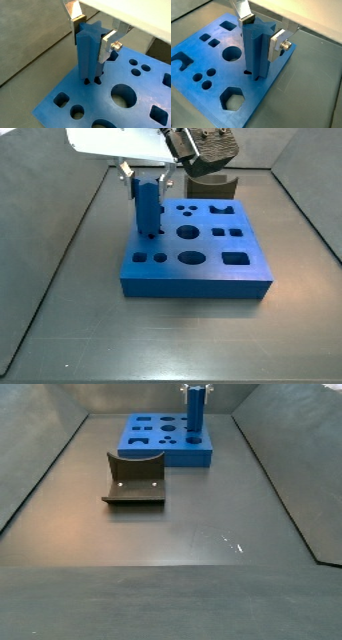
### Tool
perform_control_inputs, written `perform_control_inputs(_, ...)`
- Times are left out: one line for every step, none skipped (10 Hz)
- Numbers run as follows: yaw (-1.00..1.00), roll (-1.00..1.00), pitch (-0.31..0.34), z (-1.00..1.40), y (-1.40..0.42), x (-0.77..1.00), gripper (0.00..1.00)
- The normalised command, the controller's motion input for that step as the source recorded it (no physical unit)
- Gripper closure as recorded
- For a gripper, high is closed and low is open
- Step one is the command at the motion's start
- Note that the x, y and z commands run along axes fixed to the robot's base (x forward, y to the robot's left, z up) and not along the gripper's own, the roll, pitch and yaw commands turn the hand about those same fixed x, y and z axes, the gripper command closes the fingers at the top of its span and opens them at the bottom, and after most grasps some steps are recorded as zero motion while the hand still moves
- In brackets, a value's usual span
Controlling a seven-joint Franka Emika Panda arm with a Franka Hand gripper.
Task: Insert the star object.
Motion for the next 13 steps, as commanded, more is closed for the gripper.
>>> perform_control_inputs(0.76,0.01,0.000,-0.59,0.05,0.28,1.00)
perform_control_inputs(0.73,0.00,0.027,-0.59,0.00,0.37,1.00)
perform_control_inputs(0.70,0.03,0.051,-0.59,0.00,0.39,1.00)
perform_control_inputs(0.69,0.06,0.029,-0.55,0.00,0.22,1.00)
perform_control_inputs(0.61,0.00,0.014,-0.48,-0.01,0.04,1.00)
perform_control_inputs(0.50,0.00,0.000,-0.37,-0.08,-0.06,1.00)
perform_control_inputs(0.46,0.00,0.000,-0.28,-0.03,-0.20,1.00)
perform_control_inputs(0.31,0.01,0.000,-0.19,0.00,-0.19,1.00)
perform_control_inputs(0.18,0.13,0.000,-0.13,0.02,-0.25,1.00)
perform_control_inputs(0.17,0.15,0.000,-0.11,0.00,-0.31,1.00)
perform_control_inputs(0.18,0.15,-0.013,-0.11,0.00,-0.30,1.00)
perform_control_inputs(0.22,0.14,-0.026,-0.24,0.00,-0.18,1.00)
perform_control_inputs(0.14,0.08,0.000,-0.47,0.00,0.01,1.00)
